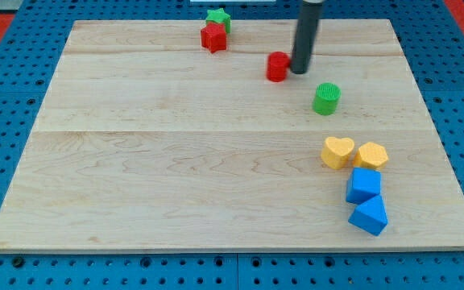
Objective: Push the red circle closer to the red star
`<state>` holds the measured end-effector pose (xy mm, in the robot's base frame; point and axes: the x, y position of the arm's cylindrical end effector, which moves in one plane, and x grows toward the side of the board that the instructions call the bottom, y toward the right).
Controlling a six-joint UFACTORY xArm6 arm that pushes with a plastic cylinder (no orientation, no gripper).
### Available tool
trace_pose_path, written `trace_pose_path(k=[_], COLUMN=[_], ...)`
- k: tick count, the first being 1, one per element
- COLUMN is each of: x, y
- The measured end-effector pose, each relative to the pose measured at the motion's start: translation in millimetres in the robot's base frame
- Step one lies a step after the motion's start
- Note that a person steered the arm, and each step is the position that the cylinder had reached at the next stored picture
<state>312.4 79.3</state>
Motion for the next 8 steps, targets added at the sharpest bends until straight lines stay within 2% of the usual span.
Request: trace_pose_path(k=[1,3,4,7,8], x=[-3,40,43,-22,-26], y=[-69,-74,-133,-124,-121])
